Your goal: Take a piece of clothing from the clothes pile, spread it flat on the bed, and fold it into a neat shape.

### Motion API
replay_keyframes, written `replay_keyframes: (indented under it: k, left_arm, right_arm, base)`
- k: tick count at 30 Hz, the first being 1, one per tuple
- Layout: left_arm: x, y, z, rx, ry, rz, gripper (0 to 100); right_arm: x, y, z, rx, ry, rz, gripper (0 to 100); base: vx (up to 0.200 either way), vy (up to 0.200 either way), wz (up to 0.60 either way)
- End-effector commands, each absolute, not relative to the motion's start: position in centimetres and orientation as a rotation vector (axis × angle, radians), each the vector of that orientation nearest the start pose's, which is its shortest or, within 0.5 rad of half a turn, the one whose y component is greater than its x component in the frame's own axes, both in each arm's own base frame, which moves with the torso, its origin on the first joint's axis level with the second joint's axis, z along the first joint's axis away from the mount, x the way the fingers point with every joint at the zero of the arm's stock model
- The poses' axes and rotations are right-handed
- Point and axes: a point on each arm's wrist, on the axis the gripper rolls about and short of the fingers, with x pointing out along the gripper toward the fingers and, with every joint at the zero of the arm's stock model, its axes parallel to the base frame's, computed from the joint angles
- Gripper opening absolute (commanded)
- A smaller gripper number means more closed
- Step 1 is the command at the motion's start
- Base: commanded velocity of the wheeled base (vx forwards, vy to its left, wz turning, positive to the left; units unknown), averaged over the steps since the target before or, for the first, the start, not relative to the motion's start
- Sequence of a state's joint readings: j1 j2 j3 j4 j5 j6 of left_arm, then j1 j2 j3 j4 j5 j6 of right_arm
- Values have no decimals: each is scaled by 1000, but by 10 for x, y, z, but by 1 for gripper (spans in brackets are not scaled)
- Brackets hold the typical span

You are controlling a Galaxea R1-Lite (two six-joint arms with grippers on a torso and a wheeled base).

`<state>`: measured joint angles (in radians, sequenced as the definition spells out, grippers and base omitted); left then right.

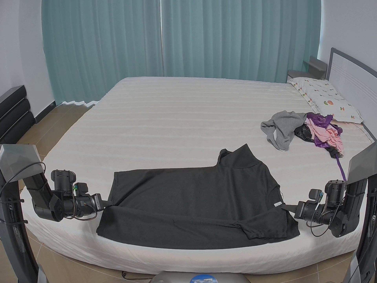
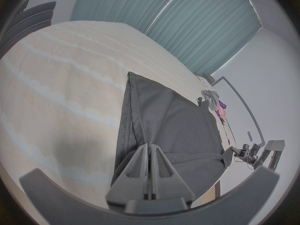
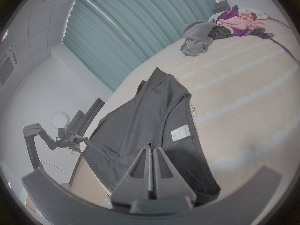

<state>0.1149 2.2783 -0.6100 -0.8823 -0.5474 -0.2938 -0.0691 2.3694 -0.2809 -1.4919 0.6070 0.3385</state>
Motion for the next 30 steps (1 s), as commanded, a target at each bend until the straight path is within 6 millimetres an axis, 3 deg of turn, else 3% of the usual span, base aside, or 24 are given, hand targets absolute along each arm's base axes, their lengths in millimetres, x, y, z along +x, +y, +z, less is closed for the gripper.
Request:
replay_keyframes:
  k: [1,14,23,30]
  left_arm:
    - [322,27,-20,-530,786,-297,0]
    - [320,28,-19,-528,779,-294,0]
    - [302,33,9,-532,727,-280,0]
    - [286,31,21,-536,720,-278,0]
  right_arm:
    - [270,-11,-27,536,632,422,0]
    - [265,-12,-22,541,610,433,0]
    - [251,-19,0,574,574,448,0]
    - [238,-23,7,584,577,441,0]
  base:
    - [0,0,0]
    - [0,0,0]
    - [0,0,0]
    - [0,0,0]
